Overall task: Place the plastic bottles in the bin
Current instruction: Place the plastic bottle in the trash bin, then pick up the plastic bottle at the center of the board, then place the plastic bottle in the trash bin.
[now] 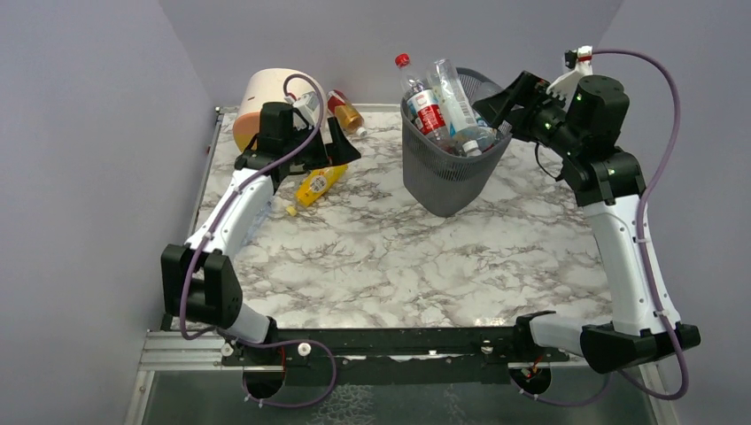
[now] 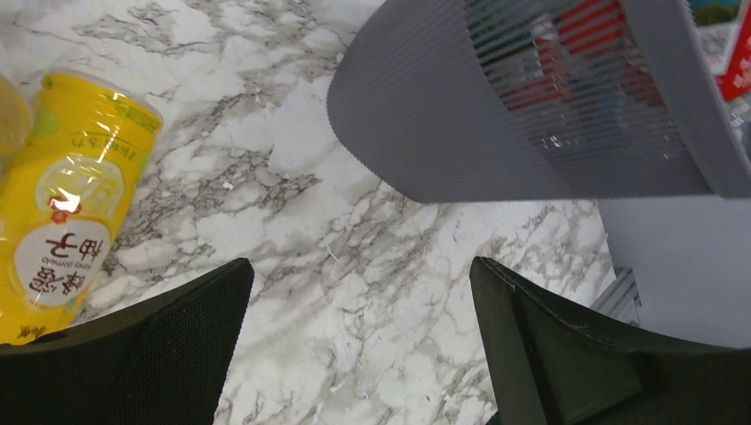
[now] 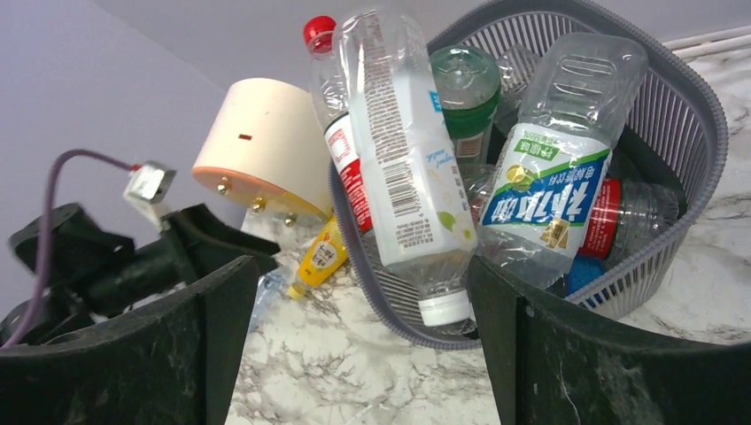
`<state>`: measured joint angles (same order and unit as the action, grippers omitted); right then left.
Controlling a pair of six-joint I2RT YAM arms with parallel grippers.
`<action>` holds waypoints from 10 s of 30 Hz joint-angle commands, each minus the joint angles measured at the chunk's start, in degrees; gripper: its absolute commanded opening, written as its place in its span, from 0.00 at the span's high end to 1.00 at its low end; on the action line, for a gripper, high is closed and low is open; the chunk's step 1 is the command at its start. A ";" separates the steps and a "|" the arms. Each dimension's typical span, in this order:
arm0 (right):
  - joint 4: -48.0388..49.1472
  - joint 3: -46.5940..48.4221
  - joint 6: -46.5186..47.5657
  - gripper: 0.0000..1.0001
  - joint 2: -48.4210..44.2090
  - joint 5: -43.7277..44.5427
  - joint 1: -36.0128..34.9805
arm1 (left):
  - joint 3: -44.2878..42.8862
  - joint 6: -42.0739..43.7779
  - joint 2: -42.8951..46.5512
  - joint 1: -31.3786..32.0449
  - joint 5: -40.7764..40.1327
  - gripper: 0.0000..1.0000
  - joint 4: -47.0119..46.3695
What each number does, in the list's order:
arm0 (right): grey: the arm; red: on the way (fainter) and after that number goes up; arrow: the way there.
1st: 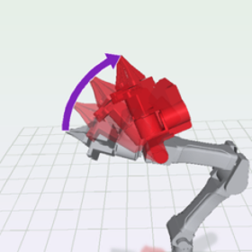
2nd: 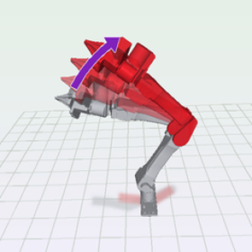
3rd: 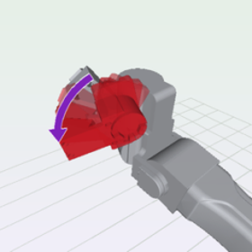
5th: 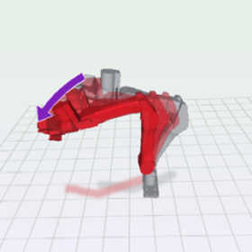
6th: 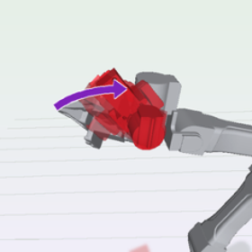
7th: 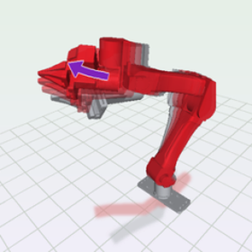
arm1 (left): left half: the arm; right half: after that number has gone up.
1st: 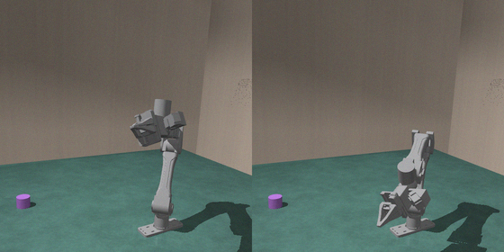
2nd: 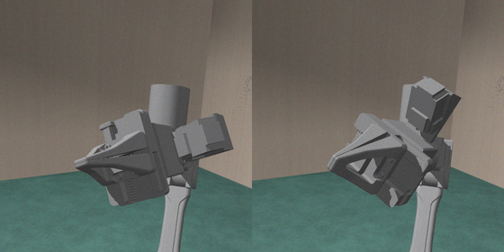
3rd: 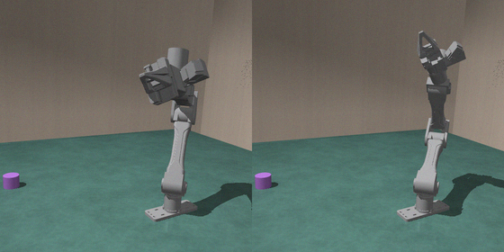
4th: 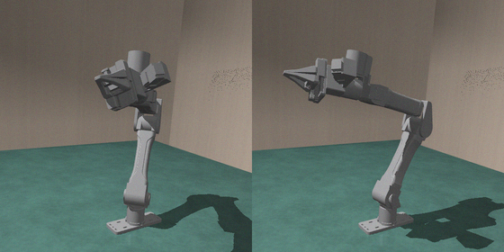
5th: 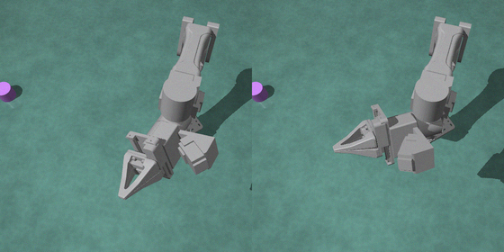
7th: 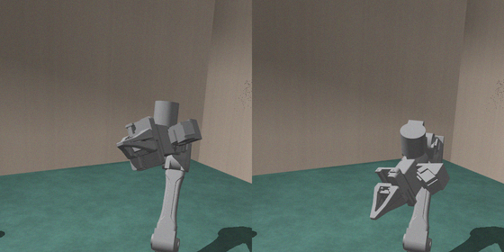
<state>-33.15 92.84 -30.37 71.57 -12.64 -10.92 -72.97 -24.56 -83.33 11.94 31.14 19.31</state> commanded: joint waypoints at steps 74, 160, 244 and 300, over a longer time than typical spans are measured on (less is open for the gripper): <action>6.25 -23.89 8.00 0.10 -14.89 -7.74 0.02 | -58.38 -26.05 -65.56 5.87 -48.17 0.74 -0.58; 26.36 -5.29 -13.18 0.03 1.74 -30.78 -3.22 | 6.84 -31.48 14.64 11.95 25.90 0.72 -35.73; 39.18 8.13 15.89 0.62 23.78 13.57 5.03 | -13.23 -18.07 5.34 -2.10 28.64 0.01 -11.37; 48.63 -7.86 31.20 0.11 11.27 16.66 -2.79 | -9.43 -18.51 6.83 -2.10 28.10 0.01 -13.11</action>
<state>12.88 84.88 0.69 84.82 7.05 -13.43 -82.98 -43.42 -78.04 10.13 59.72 7.81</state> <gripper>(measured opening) 0.870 0.989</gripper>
